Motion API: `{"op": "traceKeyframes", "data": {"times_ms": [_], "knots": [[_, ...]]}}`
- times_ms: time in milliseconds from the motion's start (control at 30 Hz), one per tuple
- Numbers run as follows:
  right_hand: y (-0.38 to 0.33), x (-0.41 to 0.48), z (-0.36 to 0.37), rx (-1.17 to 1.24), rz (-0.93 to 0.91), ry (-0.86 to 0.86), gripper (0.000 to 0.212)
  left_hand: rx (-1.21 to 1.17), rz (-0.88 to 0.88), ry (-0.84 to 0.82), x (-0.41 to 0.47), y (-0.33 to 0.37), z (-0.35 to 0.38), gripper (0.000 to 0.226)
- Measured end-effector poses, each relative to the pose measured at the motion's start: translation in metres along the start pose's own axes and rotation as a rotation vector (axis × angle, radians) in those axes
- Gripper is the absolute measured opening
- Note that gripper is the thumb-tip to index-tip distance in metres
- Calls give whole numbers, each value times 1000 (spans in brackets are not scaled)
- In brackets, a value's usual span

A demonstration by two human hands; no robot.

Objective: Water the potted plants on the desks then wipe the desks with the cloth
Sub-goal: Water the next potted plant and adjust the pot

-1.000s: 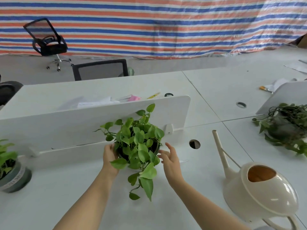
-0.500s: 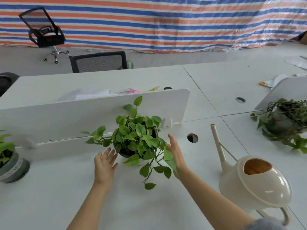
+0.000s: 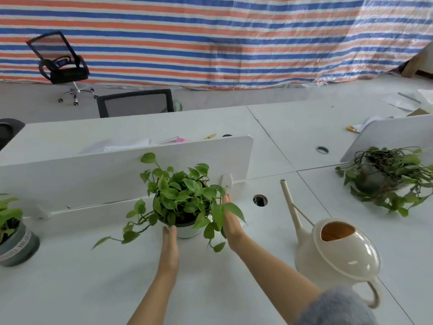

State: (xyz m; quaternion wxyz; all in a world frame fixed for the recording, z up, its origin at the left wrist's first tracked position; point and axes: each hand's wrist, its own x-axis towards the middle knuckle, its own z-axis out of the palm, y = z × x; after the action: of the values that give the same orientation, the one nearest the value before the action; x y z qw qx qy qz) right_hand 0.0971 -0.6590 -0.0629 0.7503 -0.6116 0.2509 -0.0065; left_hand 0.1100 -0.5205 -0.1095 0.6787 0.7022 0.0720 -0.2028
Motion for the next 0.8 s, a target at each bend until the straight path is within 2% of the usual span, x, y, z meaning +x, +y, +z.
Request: {"op": "traceKeyframes", "data": {"times_ms": [67, 167, 267, 400, 600, 733, 800], "knots": [[-3, -3, -7, -91, 34, 51, 63, 53, -54, -2, -13, -15, 3, 59], [1, -29, -25, -156, 20, 153, 58, 208, -92, -15, -37, -35, 5, 64], [20, -61, -47, -231, 2, 176, 54, 407, -80, 1, -53, -61, 2, 62], [34, -103, -82, -316, -9, 255, 52, 726, 72, -90, -65, -71, 21, 54], [35, -151, -129, -343, -44, 387, 50, 939, 201, -300, -89, -79, 84, 52], [50, -169, -172, -314, -92, 439, 22, 1013, 254, -407, -106, -84, 119, 52], [56, -177, -194, -299, -73, 464, 22, 1053, 287, -453, -114, -85, 135, 52]]}}
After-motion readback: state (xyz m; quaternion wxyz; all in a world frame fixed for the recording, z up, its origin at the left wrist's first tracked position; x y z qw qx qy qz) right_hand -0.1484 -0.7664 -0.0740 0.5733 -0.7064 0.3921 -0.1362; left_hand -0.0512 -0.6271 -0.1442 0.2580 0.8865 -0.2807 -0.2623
